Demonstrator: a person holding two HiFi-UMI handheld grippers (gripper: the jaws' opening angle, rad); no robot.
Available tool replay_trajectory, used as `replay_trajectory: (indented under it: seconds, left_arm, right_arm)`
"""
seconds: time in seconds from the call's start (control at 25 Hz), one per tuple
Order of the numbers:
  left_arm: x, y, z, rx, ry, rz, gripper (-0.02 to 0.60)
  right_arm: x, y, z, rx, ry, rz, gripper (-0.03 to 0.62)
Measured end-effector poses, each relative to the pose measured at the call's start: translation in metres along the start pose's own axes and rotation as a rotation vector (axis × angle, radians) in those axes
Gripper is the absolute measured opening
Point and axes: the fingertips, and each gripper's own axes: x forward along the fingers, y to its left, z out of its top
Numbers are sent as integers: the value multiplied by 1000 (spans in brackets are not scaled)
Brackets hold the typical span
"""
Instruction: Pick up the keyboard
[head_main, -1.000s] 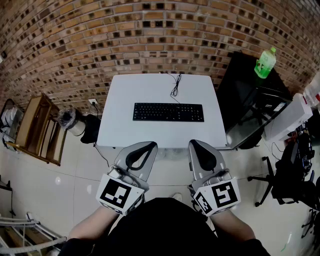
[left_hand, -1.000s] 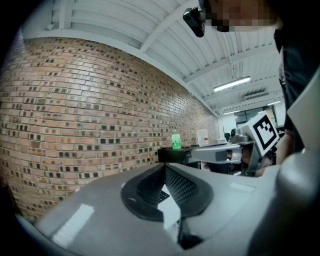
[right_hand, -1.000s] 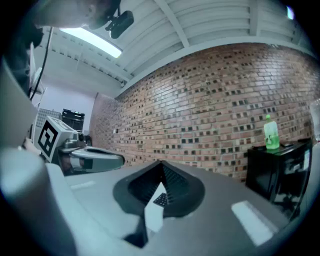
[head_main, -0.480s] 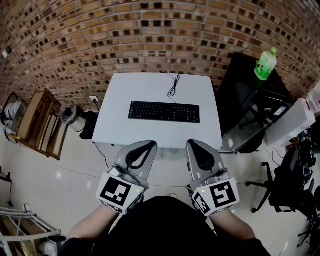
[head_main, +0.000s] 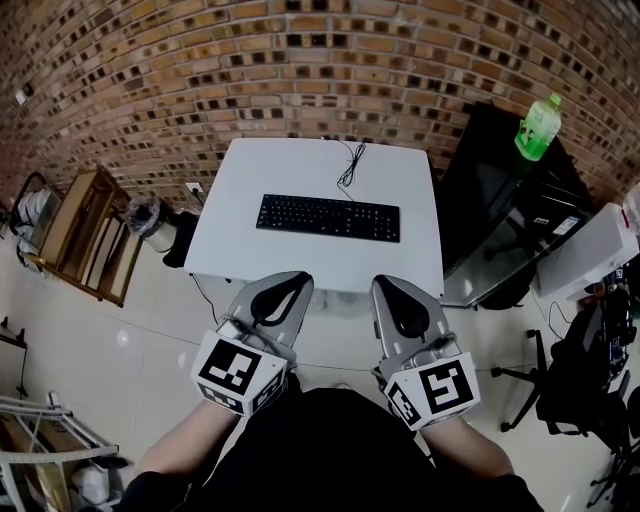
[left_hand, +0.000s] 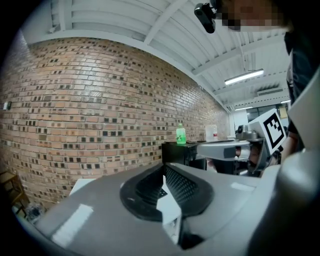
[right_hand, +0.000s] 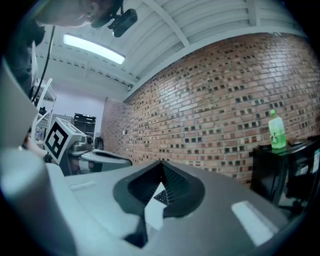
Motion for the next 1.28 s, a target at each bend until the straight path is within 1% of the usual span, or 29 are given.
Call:
replay_trajectory:
  seconds: [0.28,0.44,0.6,0.72,0.92,1.04,1.28]
  left_arm:
    - [24,24,-21,-70,75,-23,37]
    - [42,52,-32,-106,106,-17,72]
    - [59,93,-51,-152,149,5,107]
    - [72,128,-70,-192,197,16,129]
    - [95,194,-110,-292,287,32,150]
    - [107,232,-135,-337,344,45,163]
    - [132,294,-194,-456,468,54,175]
  right_arm:
    - [13,-10,-3,4,3,-18,2]
    - [33,-19,-6,15,14,-35,2]
    - [64,-24,-11,22,33,-43,2]
    - [91,-29,-14,31,48,-56,2]
    - [140,-33,-18,36,69,-78,2]
    - [166,-36,-20,41,82,-97,2]
    - [207,-42,-29,54,116,-142,2]
